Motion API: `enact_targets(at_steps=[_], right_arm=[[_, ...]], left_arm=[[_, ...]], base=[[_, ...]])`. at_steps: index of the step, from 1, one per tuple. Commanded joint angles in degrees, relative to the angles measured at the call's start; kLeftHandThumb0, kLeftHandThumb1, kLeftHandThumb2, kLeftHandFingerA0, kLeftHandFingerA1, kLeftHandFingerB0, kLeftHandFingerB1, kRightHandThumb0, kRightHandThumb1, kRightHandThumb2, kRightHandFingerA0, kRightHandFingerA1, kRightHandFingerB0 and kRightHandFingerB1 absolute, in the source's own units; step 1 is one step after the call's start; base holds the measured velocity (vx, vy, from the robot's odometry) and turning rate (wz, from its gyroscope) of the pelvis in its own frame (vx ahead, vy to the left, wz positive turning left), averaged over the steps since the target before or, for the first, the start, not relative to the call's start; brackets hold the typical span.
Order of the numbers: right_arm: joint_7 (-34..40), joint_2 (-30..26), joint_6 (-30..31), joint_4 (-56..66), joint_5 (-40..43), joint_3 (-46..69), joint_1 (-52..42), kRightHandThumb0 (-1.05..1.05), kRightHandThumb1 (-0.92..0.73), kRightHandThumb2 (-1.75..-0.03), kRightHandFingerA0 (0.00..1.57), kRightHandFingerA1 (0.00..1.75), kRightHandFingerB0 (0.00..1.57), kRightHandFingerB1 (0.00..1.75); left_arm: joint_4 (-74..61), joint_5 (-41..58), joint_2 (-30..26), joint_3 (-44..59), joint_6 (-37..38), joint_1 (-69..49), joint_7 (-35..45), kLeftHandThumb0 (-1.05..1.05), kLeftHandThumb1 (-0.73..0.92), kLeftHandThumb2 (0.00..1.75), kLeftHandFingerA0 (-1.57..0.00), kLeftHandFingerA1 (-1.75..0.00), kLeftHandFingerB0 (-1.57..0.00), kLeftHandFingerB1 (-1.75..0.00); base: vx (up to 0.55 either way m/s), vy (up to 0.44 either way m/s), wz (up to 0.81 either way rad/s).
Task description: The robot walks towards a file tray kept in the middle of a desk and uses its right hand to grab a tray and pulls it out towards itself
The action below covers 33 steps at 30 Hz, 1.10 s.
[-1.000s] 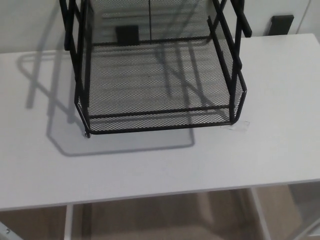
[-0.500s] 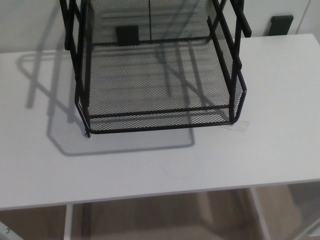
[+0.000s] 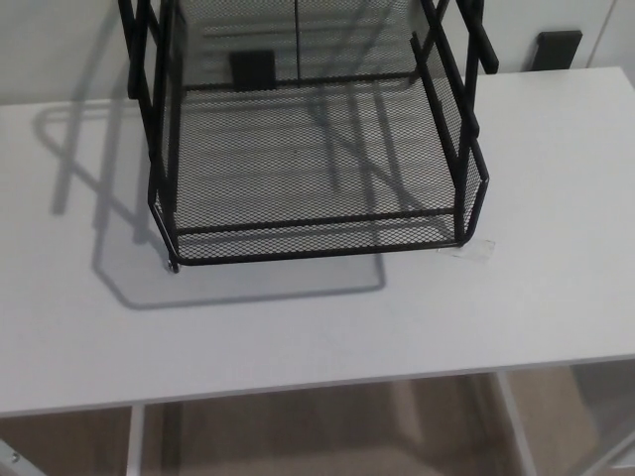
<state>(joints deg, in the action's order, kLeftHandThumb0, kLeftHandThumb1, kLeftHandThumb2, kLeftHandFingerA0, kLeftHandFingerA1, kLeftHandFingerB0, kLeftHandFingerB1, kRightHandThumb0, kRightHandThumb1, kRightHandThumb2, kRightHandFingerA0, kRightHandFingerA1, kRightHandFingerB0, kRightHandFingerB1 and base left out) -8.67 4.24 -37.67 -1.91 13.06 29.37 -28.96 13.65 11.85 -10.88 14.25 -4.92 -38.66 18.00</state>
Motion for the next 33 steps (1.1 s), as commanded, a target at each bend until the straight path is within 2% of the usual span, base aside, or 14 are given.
enact_targets(at_steps=[1,3,4,6,7,8,9,13,14,16,20,21,22,33], right_arm=[[-2.2,-4.7,3.1,40.8,-39.9,-7.8,26.6,-0.38,-0.19,-0.85,0.00,0.52,0.00,0.50],[-3.1,-2.4,3.1,38.8,-47.7,-12.6,30.2,-0.38,-0.15,-0.82,0.00,0.52,0.00,0.49],[-3.4,-1.7,2.9,38.2,-50.3,-14.4,31.1,-0.72,-0.39,-0.79,0.04,0.38,0.06,0.44],[-3.9,-0.8,3.3,37.7,-53.5,-16.8,31.9,-0.77,-0.50,-0.56,0.04,0.36,0.13,0.37],[-4.0,-0.2,3.1,37.2,-55.3,-18.3,32.2,-0.74,-0.40,-0.79,0.05,0.38,0.04,0.43],[-4.1,0.5,3.3,36.9,-57.6,-20.0,32.4,-0.77,-0.50,-0.55,0.05,0.35,0.10,0.35],[-4.3,0.9,3.3,36.6,-59.6,-21.3,32.5,-0.67,-0.39,-0.85,0.00,0.33,0.04,0.42],[-2.7,2.0,4.5,35.2,-66.6,-25.6,33.0,-0.72,-0.40,-0.81,0.04,0.29,0.05,0.36],[-2.6,2.2,4.8,35.1,-67.2,-26.1,32.9,-0.74,-0.49,-0.56,0.02,0.35,0.10,0.34],[-2.6,2.3,5.8,34.7,-68.9,-27.5,32.9,-0.70,-0.39,-0.81,0.03,0.28,0.05,0.33],[-3.3,1.6,8.2,33.7,-72.8,-30.7,33.3,-0.67,-0.38,-0.83,0.01,0.20,0.03,0.34],[-3.1,1.7,9.1,33.2,-73.8,-31.6,33.1,-0.73,-0.47,-0.56,0.00,0.28,0.06,0.34],[-3.9,1.7,10.2,33.2,-75.1,-32.6,32.7,-0.68,-0.39,-0.83,0.00,0.16,0.04,0.35],[-7.4,2.1,23.7,25.4,-87.6,-42.9,36.2,-0.55,-0.30,-0.79,0.00,0.19,0.02,0.36]], left_arm=[[1.2,-1.4,-0.3,0.4,4.3,0.5,-0.8,-0.24,0.62,0.58,-0.49,-0.42,-0.44,-0.38],[0.3,-1.4,-0.2,0.3,4.1,0.4,-0.8,-0.25,0.62,0.59,-0.49,-0.42,-0.46,-0.39],[0.2,-1.3,-0.2,0.2,4.2,0.3,-0.5,-0.25,0.62,0.58,-0.50,-0.43,-0.46,-0.39],[-0.2,-1.2,-0.2,0.2,4.1,0.2,-0.5,-0.25,0.62,0.58,-0.50,-0.43,-0.46,-0.39],[-0.2,-1.2,-0.1,0.2,3.9,0.4,-0.6,-0.24,0.62,0.59,-0.49,-0.42,-0.46,-0.39],[0.1,-1.2,-0.1,0.2,4.1,0.6,-0.7,-0.24,0.62,0.59,-0.49,-0.43,-0.47,-0.39],[-0.1,-1.5,-0.2,0.2,4.1,0.6,-0.9,-0.25,0.62,0.58,-0.50,-0.43,-0.47,-0.39],[-1.8,-0.7,0.0,0.3,3.0,0.2,-0.5,-0.24,0.61,0.58,-0.49,-0.42,-0.47,-0.39],[-1.9,-0.9,-0.2,0.1,3.4,0.1,-0.3,-0.25,0.62,0.58,-0.49,-0.43,-0.46,-0.40],[-1.9,-1.0,-0.6,0.2,3.8,0.2,0.0,-0.26,0.62,0.58,-0.49,-0.44,-0.46,-0.40],[-2.0,-1.4,-0.5,0.0,4.2,0.0,-0.2,-0.27,0.63,0.59,-0.50,-0.44,-0.48,-0.41],[-0.5,-2.1,-0.9,-0.3,5.5,0.4,0.0,-0.27,0.63,0.59,-0.49,-0.44,-0.46,-0.40],[1.2,-1.9,-1.0,-0.1,6.6,0.9,0.5,-0.27,0.63,0.59,-0.47,-0.44,-0.46,-0.40],[-0.8,-1.9,-0.9,-0.4,4.6,0.7,0.1,-0.27,0.62,0.59,-0.50,-0.43,-0.48,-0.40]], base=[[0.00,0.000,0.00],[0.00,0.000,0.00],[0.00,0.000,0.00],[0.00,0.000,0.00],[0.00,0.000,0.00],[0.00,0.000,0.00],[0.00,0.000,0.00],[0.00,0.000,0.00],[0.00,0.000,0.00],[0.00,0.000,0.00],[0.00,0.000,0.00],[0.00,0.000,0.00],[0.00,0.000,0.00],[0.00,0.000,0.00]])
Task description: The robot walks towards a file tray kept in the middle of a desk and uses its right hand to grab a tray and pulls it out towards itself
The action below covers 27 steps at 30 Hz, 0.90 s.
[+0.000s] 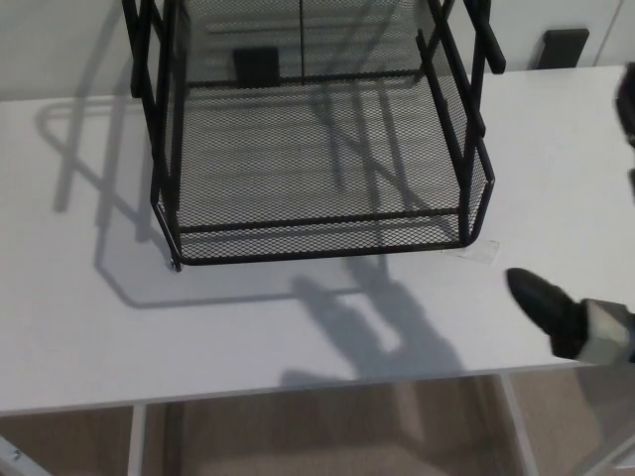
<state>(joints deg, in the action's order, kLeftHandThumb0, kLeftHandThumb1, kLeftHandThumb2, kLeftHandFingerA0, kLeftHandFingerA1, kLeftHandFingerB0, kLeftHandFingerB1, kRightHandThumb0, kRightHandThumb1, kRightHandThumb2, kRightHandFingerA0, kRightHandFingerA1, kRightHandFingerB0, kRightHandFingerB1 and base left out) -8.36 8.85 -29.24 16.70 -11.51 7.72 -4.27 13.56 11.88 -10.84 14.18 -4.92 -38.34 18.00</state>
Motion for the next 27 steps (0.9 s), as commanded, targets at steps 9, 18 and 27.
enact_targets(at_steps=[9,18,27], right_arm=[[-5.1,-3.7,24.1,-1.9,-69.3,-26.6,16.9,-0.64,-0.39,-0.81,0.00,0.09,0.01,0.28],[-5.2,-4.7,26.6,-2.1,-74.5,-30.8,17.6,-0.78,-0.41,-0.57,0.00,0.10,0.00,0.31],[-5.4,-5.1,30.3,-6.2,-76.9,-35.1,20.4,-0.77,-0.47,-0.86,0.00,0.00,0.02,0.24]], left_arm=[[-1.4,-3.9,-2.0,-1.0,5.5,0.5,-0.7,-0.29,0.64,0.59,-0.52,-0.43,-0.50,-0.40],[0.6,-4.6,-2.2,-1.2,6.4,0.8,-0.8,-0.31,0.63,0.58,-0.53,-0.42,-0.51,-0.40],[-1.0,-3.0,-1.8,-0.8,4.3,0.5,-0.1,-0.29,0.62,0.58,-0.51,-0.42,-0.49,-0.40]], base=[[0.00,0.000,0.00],[0.00,0.000,0.00],[0.00,0.000,0.00]])
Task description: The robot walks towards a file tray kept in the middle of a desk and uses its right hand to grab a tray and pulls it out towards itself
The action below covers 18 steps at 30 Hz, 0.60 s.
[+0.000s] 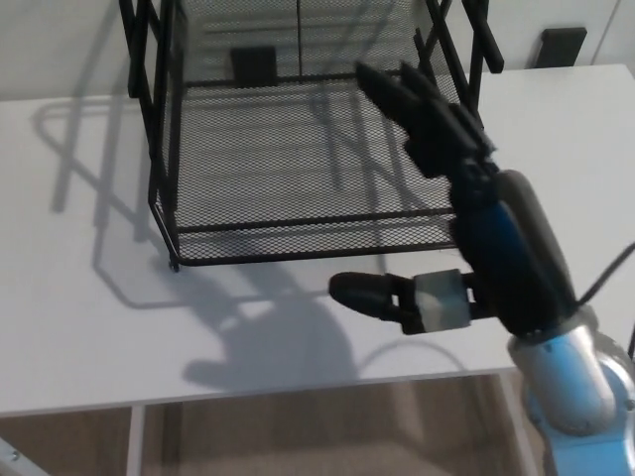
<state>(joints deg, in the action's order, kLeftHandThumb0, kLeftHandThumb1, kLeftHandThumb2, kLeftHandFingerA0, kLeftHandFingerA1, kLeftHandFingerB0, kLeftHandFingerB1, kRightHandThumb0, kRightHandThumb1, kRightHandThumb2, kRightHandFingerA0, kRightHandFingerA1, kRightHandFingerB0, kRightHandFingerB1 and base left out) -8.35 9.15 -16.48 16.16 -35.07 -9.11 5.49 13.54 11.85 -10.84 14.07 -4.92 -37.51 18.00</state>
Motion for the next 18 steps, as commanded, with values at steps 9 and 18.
enact_targets(at_steps=[9,18], right_arm=[[-5.2,-7.6,20.2,-10.0,-57.9,-22.9,11.3,-0.80,-0.47,-0.86,0.00,0.00,0.00,0.20],[-0.7,-12.2,23.1,-13.0,-65.1,-26.1,14.0,-0.85,-0.49,-0.84,0.00,0.00,0.00,0.08]], left_arm=[[-0.7,-0.4,-1.2,0.1,2.6,0.1,1.3,-0.29,0.59,0.58,-0.49,-0.41,-0.49,-0.40],[-1.0,-1.5,-1.5,-0.4,2.2,0.4,0.4,-0.26,0.61,0.58,-0.51,-0.42,-0.49,-0.40]], base=[[0.00,0.000,0.00],[0.00,0.000,0.00]])
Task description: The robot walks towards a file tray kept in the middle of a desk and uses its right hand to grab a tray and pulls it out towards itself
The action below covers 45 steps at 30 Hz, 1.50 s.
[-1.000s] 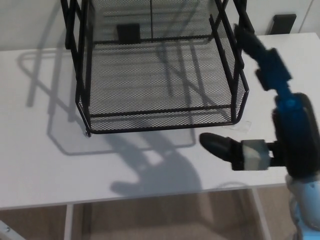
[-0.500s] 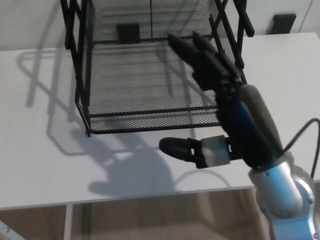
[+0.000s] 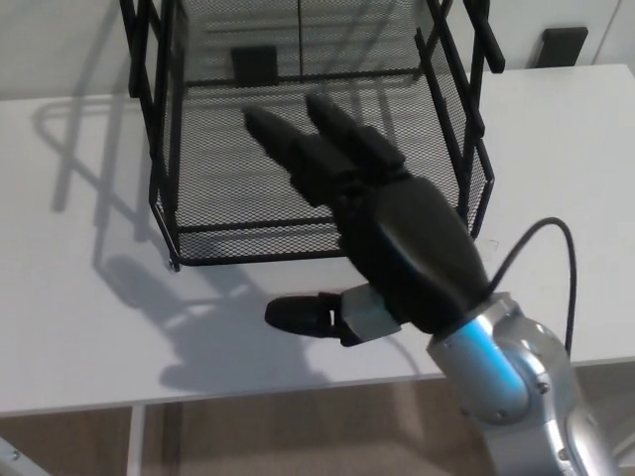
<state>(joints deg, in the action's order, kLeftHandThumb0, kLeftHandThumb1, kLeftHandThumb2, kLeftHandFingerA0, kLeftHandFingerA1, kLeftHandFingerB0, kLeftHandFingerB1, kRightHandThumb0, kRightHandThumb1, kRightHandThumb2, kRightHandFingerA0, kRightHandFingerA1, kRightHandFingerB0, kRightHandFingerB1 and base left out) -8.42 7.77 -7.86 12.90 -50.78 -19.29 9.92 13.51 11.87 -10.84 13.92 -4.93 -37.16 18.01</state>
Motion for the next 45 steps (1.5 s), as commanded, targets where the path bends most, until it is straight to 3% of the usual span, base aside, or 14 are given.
enact_targets(at_steps=[1,4,11,17,26,40,42,43,44,45], right_arm=[[-0.7,-11.0,14.7,-9.7,-49.3,-15.9,9.8,-0.85,-0.50,-0.84,0.00,0.00,0.00,0.05],[-1.6,-12.0,15.3,-9.4,-50.0,-15.9,10.3,-0.84,-0.48,-0.86,0.00,0.01,0.00,0.03],[-1.2,-13.4,17.8,-10.5,-50.5,-16.2,11.4,-0.86,-0.47,-0.90,0.00,0.01,0.00,0.02],[-1.5,-13.8,19.7,-11.2,-49.7,-15.9,12.0,-0.86,-0.49,-0.86,0.00,0.00,0.00,0.04],[-1.5,-13.0,21.8,-11.8,-47.9,-16.9,11.3,-0.87,-0.46,-0.91,0.00,0.00,0.00,0.08],[-3.1,-10.4,25.0,-13.2,-43.4,-16.5,10.2,-0.80,-0.46,-0.85,0.00,0.00,0.00,0.11],[-1.7,-10.5,25.4,-14.5,-42.8,-16.3,10.4,-0.70,-0.37,-0.84,0.00,0.14,0.00,0.23],[-1.3,-10.4,25.6,-15.0,-42.5,-16.2,10.4,-0.83,-0.52,-0.56,0.00,0.23,0.00,0.26],[-1.6,-10.4,26.0,-15.4,-42.5,-16.1,10.6,-0.70,-0.38,-0.86,0.00,0.15,0.00,0.23],[-1.7,-10.3,25.9,-15.3,-41.8,-15.7,10.7,-0.84,-0.53,-0.57,0.00,0.26,0.00,0.28]], left_arm=[[-0.6,-1.4,-1.5,-0.2,2.2,0.3,0.4,-0.25,0.60,0.58,-0.52,-0.42,-0.48,-0.40],[0.5,-1.0,-1.4,-0.1,3.2,0.7,1.2,-0.27,0.60,0.58,-0.46,-0.40,-0.46,-0.40],[-0.8,-1.0,-1.4,-0.1,2.5,0.1,1.0,-0.26,0.60,0.58,-0.53,-0.42,-0.49,-0.41],[0.1,-2.0,-1.8,-0.7,3.8,0.6,1.1,-0.28,0.60,0.58,-0.48,-0.41,-0.47,-0.40],[0.0,-2.0,-1.6,-0.6,3.4,0.6,0.4,-0.28,0.59,0.58,-0.51,-0.41,-0.50,-0.40],[0.0,-2.5,-2.1,-1.0,4.3,0.3,0.8,-0.29,0.59,0.57,-0.52,-0.41,-0.49,-0.40],[-0.3,-2.6,-2.1,-1.1,4.7,0.1,0.8,-0.29,0.59,0.57,-0.53,-0.41,-0.50,-0.40],[-0.1,-2.7,-2.2,-1.1,4.8,0.1,0.8,-0.29,0.59,0.57,-0.54,-0.42,-0.50,-0.40],[0.7,-2.7,-2.2,-1.0,5.2,0.5,0.9,-0.29,0.59,0.57,-0.55,-0.43,-0.49,-0.40],[1.3,-2.8,-2.3,-1.1,5.6,0.6,1.1,-0.29,0.59,0.57,-0.53,-0.42,-0.49,-0.40]], base=[[0.00,0.000,0.00],[0.00,0.000,0.00],[0.00,0.000,0.00],[0.00,0.000,0.00],[0.00,0.000,0.00],[0.00,0.000,0.00],[0.00,0.000,0.00],[0.00,0.000,0.00],[0.00,0.000,0.00],[0.00,0.000,0.00]])
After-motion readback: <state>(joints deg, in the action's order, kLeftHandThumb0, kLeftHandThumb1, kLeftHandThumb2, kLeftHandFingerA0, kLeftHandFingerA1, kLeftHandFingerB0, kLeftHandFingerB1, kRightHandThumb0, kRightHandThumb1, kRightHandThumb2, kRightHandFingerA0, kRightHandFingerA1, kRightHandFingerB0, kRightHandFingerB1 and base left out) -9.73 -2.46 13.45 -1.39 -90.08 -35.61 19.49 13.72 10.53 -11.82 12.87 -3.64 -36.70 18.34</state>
